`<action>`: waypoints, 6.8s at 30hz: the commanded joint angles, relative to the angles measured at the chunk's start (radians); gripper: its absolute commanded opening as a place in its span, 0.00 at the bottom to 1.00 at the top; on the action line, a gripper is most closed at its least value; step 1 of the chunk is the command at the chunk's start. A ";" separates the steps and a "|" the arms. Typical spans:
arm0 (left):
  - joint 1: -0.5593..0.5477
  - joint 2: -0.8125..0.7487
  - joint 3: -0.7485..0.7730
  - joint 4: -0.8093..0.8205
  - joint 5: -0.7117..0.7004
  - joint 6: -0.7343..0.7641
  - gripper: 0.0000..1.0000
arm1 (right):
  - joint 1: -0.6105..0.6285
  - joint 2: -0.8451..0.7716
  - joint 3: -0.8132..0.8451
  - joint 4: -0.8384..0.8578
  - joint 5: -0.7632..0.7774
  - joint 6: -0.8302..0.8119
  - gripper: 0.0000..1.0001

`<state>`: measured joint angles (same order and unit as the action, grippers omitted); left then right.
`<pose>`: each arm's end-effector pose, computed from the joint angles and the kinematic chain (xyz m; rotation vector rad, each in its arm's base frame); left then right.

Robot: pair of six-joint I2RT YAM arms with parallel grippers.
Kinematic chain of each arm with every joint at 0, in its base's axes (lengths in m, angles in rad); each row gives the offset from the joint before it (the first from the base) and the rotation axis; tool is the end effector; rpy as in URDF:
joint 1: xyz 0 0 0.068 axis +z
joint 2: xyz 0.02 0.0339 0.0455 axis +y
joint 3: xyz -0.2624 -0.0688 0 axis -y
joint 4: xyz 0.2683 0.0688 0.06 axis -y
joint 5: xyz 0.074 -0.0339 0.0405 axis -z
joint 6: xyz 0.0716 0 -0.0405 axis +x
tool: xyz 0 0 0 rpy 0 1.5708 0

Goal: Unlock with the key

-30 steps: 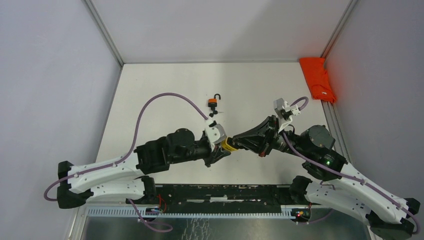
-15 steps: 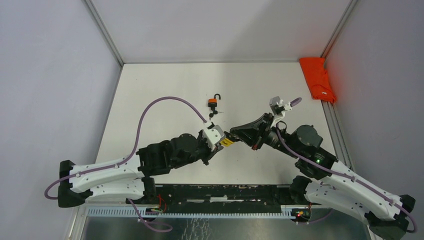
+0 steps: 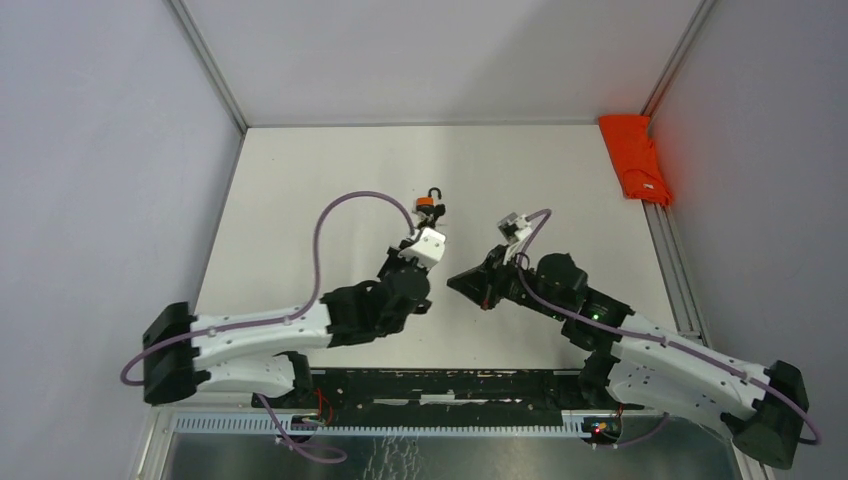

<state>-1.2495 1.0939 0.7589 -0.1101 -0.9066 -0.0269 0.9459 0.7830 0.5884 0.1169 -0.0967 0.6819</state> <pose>0.1417 -0.2472 0.2642 0.5666 1.7501 0.0270 0.1428 0.2098 0.2943 -0.3205 1.7945 1.2853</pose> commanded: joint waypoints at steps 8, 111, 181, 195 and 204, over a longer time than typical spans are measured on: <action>0.011 0.304 0.103 0.157 -0.191 -0.089 0.02 | 0.002 0.069 -0.096 -0.050 0.120 -0.029 0.00; 0.230 0.323 0.109 0.220 1.369 -0.194 0.04 | -0.025 -0.184 -0.223 0.301 0.068 -0.369 0.18; 0.162 0.359 0.318 -0.469 0.680 -0.496 0.47 | -0.346 0.237 -0.133 0.087 -0.108 -0.459 0.28; 0.264 0.293 0.325 -0.436 0.646 -0.461 0.50 | -0.342 0.086 -0.269 -0.089 -0.093 -0.392 0.40; 0.298 0.224 0.258 -0.422 0.655 -0.462 0.50 | -0.322 0.125 -0.290 -0.077 -0.103 -0.356 0.40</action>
<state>-0.9627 1.3701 1.0466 -0.5652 -0.2443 -0.4858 0.6098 0.8978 0.3126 0.0132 -0.1867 0.2951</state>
